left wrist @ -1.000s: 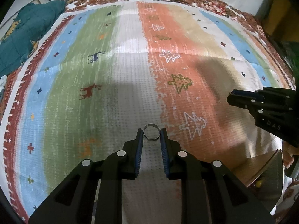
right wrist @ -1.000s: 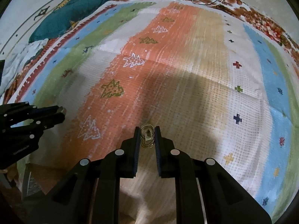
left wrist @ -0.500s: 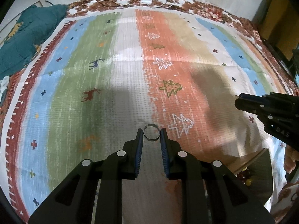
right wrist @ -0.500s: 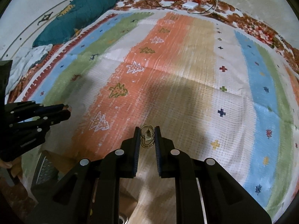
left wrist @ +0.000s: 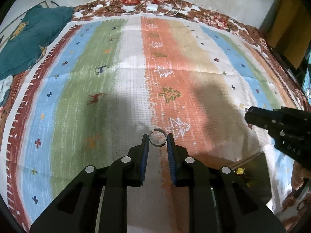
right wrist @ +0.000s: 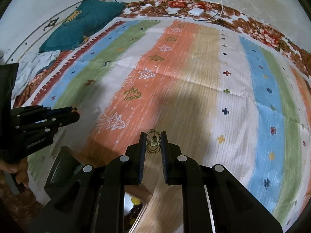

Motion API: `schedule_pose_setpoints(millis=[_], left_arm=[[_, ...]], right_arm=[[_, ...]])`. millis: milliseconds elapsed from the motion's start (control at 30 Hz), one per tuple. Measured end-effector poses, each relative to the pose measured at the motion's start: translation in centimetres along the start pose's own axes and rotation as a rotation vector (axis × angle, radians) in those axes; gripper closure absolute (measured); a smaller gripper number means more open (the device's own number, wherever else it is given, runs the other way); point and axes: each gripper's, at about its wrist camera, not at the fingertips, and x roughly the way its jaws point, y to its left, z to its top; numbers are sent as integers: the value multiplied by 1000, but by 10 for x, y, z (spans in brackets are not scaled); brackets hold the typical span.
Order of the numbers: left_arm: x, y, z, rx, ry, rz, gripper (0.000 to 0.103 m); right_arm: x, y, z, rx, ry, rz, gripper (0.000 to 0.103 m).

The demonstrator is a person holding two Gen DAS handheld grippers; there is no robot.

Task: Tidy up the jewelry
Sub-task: 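Carry the ring with the left gripper while the right carries the charm over the tin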

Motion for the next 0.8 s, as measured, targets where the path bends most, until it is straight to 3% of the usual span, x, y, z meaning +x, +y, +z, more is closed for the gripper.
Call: schedule_pose_setpoints(millis=[433, 800], left_arm=[[-23, -14, -7, 5, -36, -36, 85], [-38, -25, -17, 29, -50, -69, 85]], right_arm=[[-27, 12, -12, 2, -51, 39, 87], [-49, 20, -20, -4, -93, 15, 87]])
